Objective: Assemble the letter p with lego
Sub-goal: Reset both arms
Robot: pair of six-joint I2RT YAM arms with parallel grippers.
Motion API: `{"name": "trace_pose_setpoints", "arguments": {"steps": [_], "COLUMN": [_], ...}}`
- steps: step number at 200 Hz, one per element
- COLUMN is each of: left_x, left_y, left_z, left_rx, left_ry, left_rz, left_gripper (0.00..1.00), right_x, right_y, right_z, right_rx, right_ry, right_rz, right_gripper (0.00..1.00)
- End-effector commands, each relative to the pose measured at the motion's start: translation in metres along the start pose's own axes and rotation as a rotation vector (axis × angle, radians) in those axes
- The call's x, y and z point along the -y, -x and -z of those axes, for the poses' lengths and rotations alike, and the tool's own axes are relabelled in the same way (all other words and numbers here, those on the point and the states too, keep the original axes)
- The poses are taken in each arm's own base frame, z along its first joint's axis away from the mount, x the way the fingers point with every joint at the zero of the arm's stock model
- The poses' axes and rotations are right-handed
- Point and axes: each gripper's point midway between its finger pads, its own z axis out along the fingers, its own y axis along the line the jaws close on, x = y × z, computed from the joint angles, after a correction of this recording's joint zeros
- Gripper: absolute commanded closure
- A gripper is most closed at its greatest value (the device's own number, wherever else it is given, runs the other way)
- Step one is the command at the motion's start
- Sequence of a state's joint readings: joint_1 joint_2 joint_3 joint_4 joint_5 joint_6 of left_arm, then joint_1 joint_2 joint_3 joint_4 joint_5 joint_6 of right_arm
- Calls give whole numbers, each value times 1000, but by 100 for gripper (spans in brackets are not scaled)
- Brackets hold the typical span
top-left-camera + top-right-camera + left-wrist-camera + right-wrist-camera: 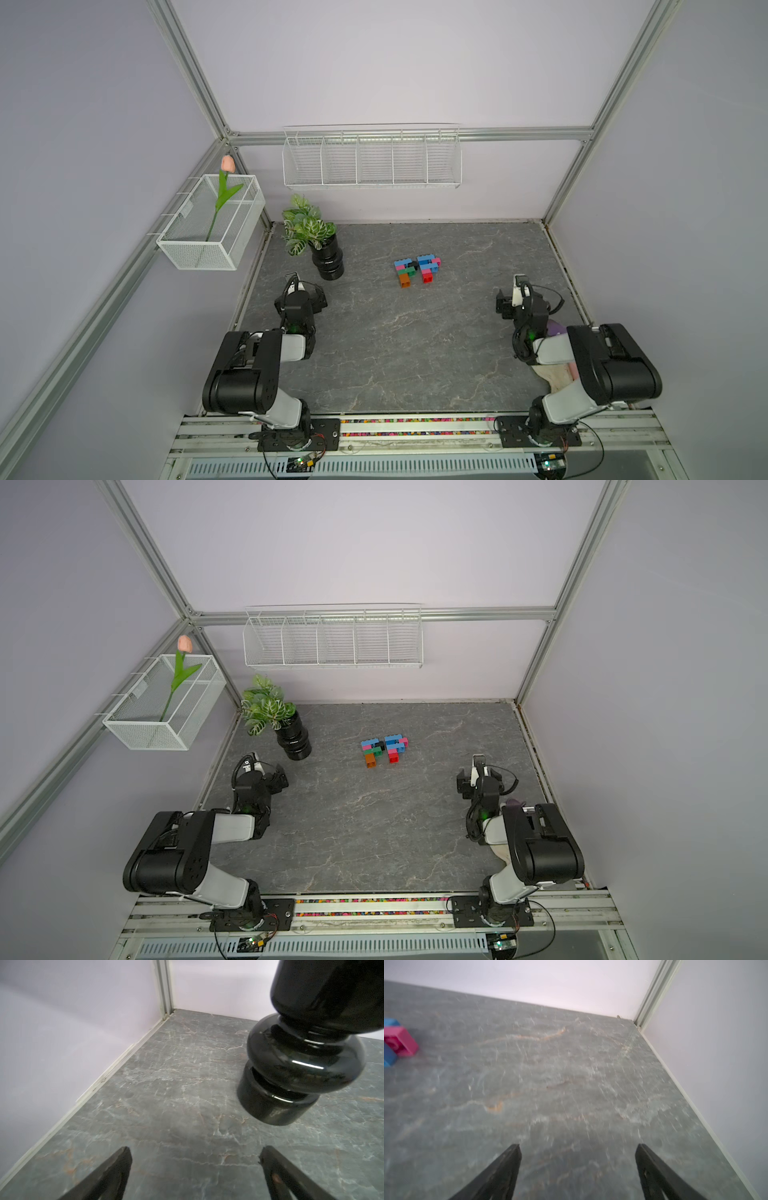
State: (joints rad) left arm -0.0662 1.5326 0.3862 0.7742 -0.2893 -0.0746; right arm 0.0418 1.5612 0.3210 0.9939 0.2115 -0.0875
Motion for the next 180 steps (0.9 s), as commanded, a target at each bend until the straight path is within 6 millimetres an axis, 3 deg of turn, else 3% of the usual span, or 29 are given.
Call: {"name": "trace_pose_setpoints", "arguments": {"steps": [1,180], "left_x": [10,11], "left_y": [24,24], "left_z": [-4,-4], "left_rx": [58,38], "left_ry": [-65,-68], "left_rz": [-21,-24], "left_gripper": [0,0], "right_x": [-5,-7], "right_y": [6,7], "right_z": [-6,-7], "right_rx": [-40,-31], "right_ry": [126,112], "right_rz": [-89,-74], "right_gripper": [11,11]}}
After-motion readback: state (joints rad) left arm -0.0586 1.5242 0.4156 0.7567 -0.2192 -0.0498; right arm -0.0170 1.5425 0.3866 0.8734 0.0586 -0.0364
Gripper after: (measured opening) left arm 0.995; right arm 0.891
